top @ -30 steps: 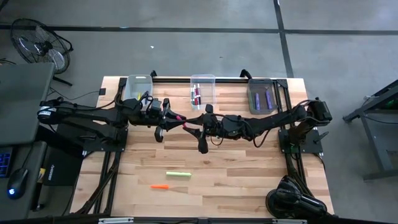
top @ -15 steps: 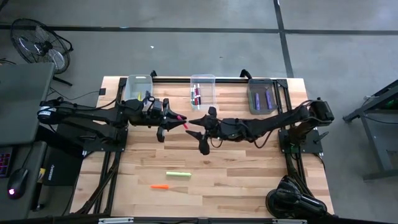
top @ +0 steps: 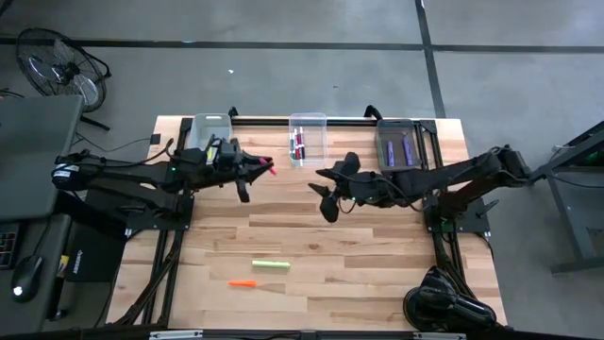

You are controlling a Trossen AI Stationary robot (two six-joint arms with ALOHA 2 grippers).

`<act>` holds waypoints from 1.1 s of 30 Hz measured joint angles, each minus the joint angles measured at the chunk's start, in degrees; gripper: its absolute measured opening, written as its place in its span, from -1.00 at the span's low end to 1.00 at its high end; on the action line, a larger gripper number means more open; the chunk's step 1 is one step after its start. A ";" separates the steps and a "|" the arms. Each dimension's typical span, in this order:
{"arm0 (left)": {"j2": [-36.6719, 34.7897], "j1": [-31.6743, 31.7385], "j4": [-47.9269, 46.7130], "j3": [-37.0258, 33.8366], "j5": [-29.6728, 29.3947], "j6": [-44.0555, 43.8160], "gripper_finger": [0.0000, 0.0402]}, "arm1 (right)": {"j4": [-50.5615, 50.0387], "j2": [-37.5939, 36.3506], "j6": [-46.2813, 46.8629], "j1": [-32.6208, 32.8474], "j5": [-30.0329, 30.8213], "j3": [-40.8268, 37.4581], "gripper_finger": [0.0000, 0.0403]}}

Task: Pick & Place Markers
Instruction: Put the pink pen into the gray bin

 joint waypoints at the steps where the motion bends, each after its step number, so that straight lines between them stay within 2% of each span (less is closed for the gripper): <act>1: -0.69 0.00 -1.06 0.02 -1.85 0.00 -0.75 | -1.68 -0.59 0.35 0.00 0.23 0.00 -0.02; 7: -4.64 0.00 -6.99 0.00 -13.59 -0.02 -0.75 | -9.60 -1.48 3.19 0.00 0.65 0.00 -0.02; 11: -7.09 0.01 -10.26 0.42 -18.44 -0.02 -0.75 | -13.43 -1.02 3.66 0.00 0.57 -0.07 -0.02; 14: -8.16 0.00 -18.27 3.15 -23.02 -0.04 -0.75 | -15.94 -0.99 5.33 0.00 0.75 -0.13 -0.02; 18: -8.17 1.11 -32.24 10.12 -29.15 -1.51 -0.75 | -18.78 -0.99 5.86 0.00 1.21 -0.13 -0.02; 26: -5.56 13.35 -55.44 20.68 -26.40 -10.41 -0.75 | -25.69 -0.99 8.43 -0.27 1.77 -0.13 -0.02; 33: -4.42 27.37 -62.60 21.37 -14.97 -14.22 -0.75 | -31.93 -0.97 12.71 -2.26 1.90 -0.13 -0.02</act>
